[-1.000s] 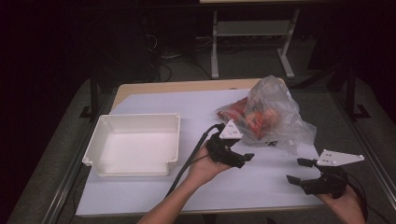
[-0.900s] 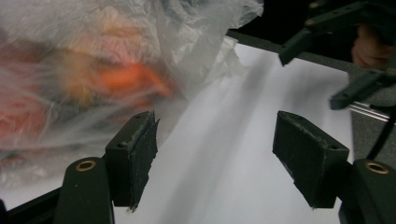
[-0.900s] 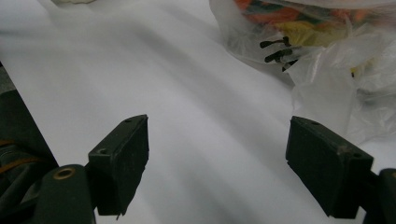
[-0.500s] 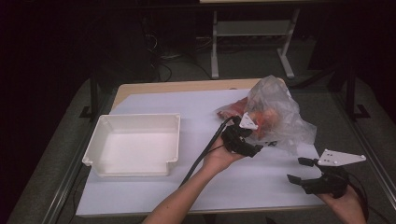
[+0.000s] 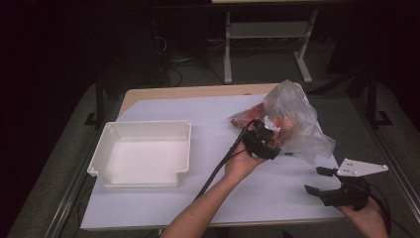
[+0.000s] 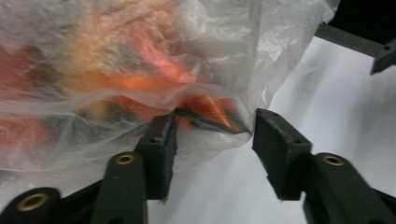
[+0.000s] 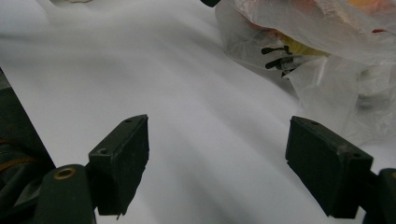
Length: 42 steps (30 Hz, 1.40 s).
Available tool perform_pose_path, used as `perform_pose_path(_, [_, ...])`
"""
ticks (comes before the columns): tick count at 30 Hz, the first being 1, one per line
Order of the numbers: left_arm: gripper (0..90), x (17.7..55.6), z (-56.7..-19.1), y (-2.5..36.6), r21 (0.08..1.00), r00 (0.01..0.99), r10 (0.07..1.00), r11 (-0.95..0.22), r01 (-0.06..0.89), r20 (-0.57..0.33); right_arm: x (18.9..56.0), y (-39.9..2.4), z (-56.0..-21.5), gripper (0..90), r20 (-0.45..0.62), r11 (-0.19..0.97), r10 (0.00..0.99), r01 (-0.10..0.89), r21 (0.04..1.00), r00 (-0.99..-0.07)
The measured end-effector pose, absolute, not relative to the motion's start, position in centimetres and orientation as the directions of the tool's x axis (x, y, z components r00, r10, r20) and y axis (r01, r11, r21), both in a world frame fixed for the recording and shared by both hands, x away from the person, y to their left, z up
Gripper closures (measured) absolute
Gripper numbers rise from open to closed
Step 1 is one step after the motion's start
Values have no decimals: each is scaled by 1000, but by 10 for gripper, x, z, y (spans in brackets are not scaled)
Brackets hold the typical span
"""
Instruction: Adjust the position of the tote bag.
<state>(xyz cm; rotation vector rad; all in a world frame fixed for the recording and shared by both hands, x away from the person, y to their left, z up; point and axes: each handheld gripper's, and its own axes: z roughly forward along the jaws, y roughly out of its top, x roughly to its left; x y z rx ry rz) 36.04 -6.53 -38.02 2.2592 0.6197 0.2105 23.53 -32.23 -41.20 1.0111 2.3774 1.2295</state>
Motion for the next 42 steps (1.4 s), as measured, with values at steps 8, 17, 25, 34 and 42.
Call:
perform_pose_path(8, [667,361,-381,-68,714,867,496,-592,373,-41,235,-322,-411,212,65,395,695,456,798,-716])
perform_pose_path(17, [877,363,-382,-66,705,872,488,-604,372,-42,234,-322,-411,214,60,397,695,451,799,-717])
perform_pose_path(25, [900,365,-380,-61,698,872,486,-608,379,-51,234,-324,-411,215,59,394,699,452,800,-713])
perform_pose_path(34, [900,364,-377,-40,704,872,484,-596,386,-68,233,-329,-410,216,52,385,712,451,806,-701])
perform_pose_path(42, [900,357,-375,-15,710,873,479,-584,393,-89,231,-336,-411,220,47,381,726,458,804,-686])
